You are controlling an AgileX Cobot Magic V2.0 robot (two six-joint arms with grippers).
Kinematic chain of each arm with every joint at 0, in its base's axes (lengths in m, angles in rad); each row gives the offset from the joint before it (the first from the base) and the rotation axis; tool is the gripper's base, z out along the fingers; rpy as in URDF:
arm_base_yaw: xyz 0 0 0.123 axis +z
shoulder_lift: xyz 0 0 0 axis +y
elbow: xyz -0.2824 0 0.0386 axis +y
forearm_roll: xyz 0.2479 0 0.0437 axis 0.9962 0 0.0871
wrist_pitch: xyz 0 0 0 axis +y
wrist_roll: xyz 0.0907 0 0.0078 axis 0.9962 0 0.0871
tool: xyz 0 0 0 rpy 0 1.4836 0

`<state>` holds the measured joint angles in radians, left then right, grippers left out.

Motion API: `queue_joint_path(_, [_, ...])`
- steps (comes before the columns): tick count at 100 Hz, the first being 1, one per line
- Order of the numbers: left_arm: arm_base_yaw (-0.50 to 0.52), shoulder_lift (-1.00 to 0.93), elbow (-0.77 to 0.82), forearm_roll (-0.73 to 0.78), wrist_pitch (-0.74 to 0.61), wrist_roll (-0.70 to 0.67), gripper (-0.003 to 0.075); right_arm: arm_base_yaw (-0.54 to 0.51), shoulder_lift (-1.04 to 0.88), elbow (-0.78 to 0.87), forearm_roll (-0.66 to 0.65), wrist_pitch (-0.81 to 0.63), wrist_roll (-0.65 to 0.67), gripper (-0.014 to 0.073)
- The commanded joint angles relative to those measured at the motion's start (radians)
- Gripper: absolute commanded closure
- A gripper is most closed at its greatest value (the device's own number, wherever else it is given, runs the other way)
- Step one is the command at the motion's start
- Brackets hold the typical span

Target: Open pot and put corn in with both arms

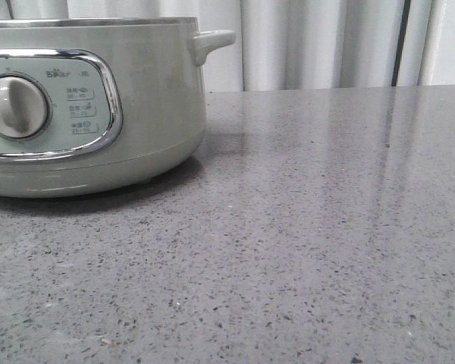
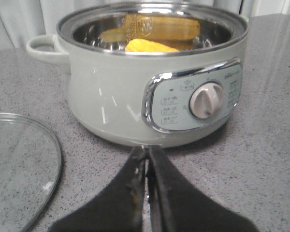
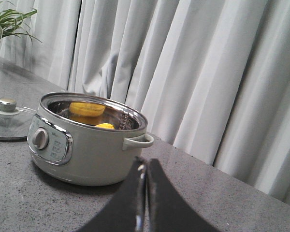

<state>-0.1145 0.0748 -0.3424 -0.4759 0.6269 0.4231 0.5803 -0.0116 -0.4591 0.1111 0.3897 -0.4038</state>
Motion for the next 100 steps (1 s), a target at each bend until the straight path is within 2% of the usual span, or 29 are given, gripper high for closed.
queue_joint_path(1, [-0.006,0.016,0.025,0.008,-0.191,-0.005,0.0741,-0.008,0.015,-0.023,-0.005,-0.087,0.003,0.0657])
queue_joint_path(8, [-0.006,0.010,0.093,0.059,-0.323,-0.066,0.0741,-0.008,0.015,-0.023,-0.005,-0.087,0.003,0.0657])
queue_joint_path(15, [-0.006,-0.008,0.170,0.183,-0.441,-0.212,0.0741,-0.008,0.015,-0.023,-0.005,-0.087,0.003,0.0657])
queue_joint_path(20, [-0.006,-0.027,0.222,0.277,-0.498,-0.334,0.0741,-0.008,0.015,-0.023,-0.005,-0.087,0.003,0.0657])
queue_joint_path(28, [-0.006,-0.071,0.293,0.383,-0.536,-0.430,0.0741,-0.008,0.015,-0.023,-0.005,-0.087,0.003,0.0657])
queue_joint_path(39, [-0.006,-0.109,0.368,0.390,-0.534,-0.432,0.0741,-0.008,0.015,-0.023,-0.005,-0.087,0.003,0.0657])
queue_joint_path(43, [-0.006,-0.107,0.362,0.396,-0.454,-0.432,0.0741,-0.008,0.015,-0.023,-0.005,-0.087,0.003,0.0657])
queue_joint_path(54, [-0.002,-0.109,0.363,0.416,-0.357,-0.432,0.0741,-0.008,0.015,-0.023,-0.005,-0.087,0.003,0.0657])
queue_joint_path(100, [-0.002,-0.109,0.365,0.410,-0.357,-0.432,0.0741,-0.008,0.015,-0.023,-0.005,-0.087,0.003,0.0657])
